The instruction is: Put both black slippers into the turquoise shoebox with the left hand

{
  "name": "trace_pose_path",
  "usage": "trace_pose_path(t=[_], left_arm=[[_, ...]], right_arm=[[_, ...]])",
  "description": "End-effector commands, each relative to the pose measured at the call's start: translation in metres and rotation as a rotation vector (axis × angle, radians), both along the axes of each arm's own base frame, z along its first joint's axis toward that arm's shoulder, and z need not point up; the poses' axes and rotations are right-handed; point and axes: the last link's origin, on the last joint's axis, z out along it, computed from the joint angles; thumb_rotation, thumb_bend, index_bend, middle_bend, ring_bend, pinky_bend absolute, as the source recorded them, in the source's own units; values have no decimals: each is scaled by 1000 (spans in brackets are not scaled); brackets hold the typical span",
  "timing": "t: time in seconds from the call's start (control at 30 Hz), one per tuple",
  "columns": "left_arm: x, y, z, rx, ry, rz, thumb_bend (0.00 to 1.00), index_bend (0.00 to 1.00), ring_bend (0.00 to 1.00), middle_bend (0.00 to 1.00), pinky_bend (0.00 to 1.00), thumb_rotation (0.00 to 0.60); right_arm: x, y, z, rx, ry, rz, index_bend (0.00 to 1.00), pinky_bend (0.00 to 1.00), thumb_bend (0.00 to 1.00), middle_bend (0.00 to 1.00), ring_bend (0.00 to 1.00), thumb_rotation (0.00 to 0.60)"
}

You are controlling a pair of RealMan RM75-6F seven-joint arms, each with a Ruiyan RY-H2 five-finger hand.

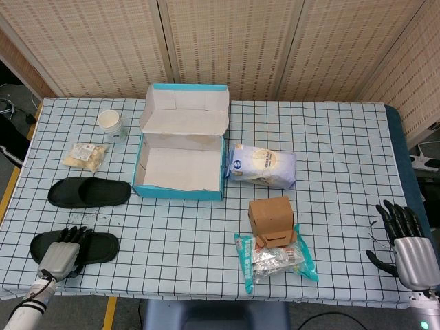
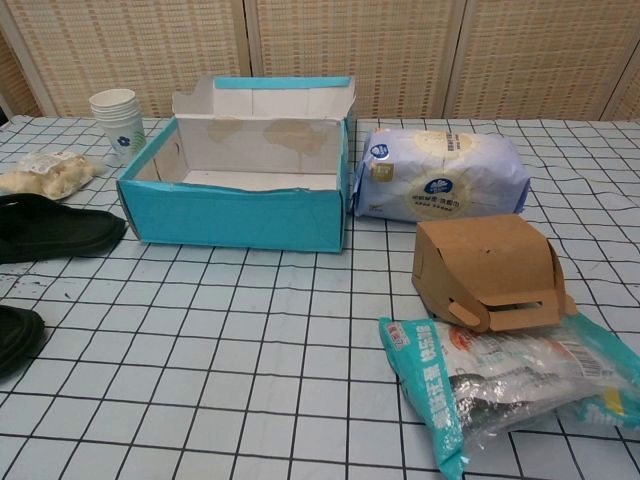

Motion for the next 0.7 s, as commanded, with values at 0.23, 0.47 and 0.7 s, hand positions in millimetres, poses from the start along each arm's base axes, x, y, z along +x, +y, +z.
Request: trace_pose_path(t=[0.23, 0.47, 0.7], left_arm=[[-2, -1, 0, 33, -13, -13, 490, 377, 355, 412, 445, 600], [5, -2, 3, 69, -35, -71, 583, 513, 491, 555, 576, 600], [11, -5, 10, 104, -39, -127, 650, 567, 539, 606, 625, 600]], right_arm=[[0, 0, -1, 6, 0, -4, 0, 0, 81, 0, 0, 600], [0, 0, -2, 7, -1, -8, 0, 0, 80, 0, 0, 600], [0, 1, -1, 8, -3, -6, 0, 0, 81, 0, 0, 600]])
